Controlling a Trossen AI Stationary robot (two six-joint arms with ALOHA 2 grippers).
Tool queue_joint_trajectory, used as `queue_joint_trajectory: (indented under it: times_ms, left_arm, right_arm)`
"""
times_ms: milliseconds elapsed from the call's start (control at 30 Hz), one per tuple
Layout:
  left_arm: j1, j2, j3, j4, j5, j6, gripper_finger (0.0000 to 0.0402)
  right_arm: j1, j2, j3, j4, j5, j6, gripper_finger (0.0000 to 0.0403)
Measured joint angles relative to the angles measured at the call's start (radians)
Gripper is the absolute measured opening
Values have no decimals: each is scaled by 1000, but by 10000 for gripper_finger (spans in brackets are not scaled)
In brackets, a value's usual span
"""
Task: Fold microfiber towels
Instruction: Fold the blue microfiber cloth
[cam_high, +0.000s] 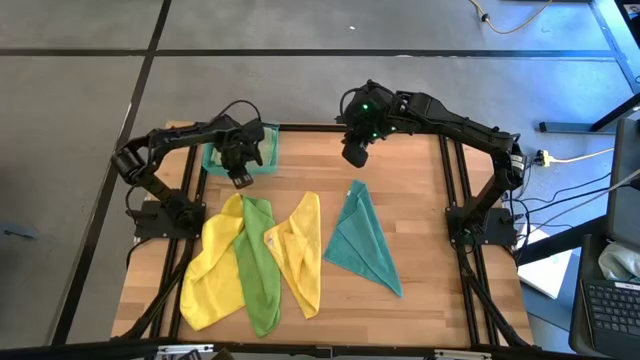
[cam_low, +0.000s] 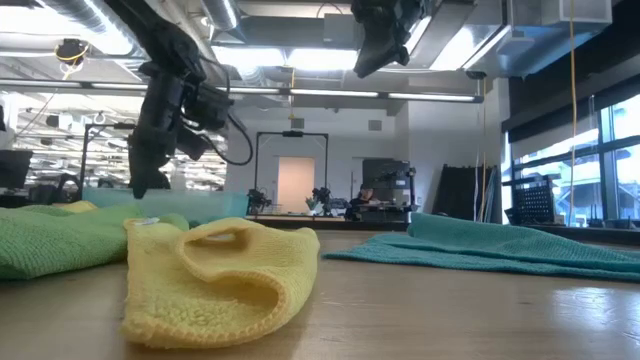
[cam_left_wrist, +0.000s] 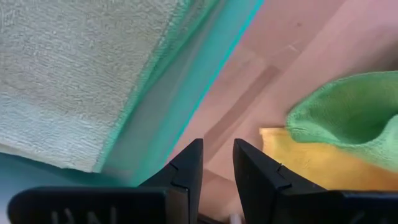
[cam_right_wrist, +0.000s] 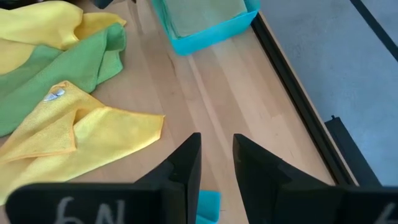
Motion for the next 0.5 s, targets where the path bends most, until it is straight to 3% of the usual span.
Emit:
queue_joint_trajectory:
  times_ms: [333, 500]
  left_arm:
    - [8, -91, 86, -44, 0, -45, 82]
    - [1, -213, 98, -41, 43, -133, 82]
  right_arm:
    - [0, 0, -1, -41, -156, 60, 94]
    - [-9, 0, -119, -42, -292, 137, 96]
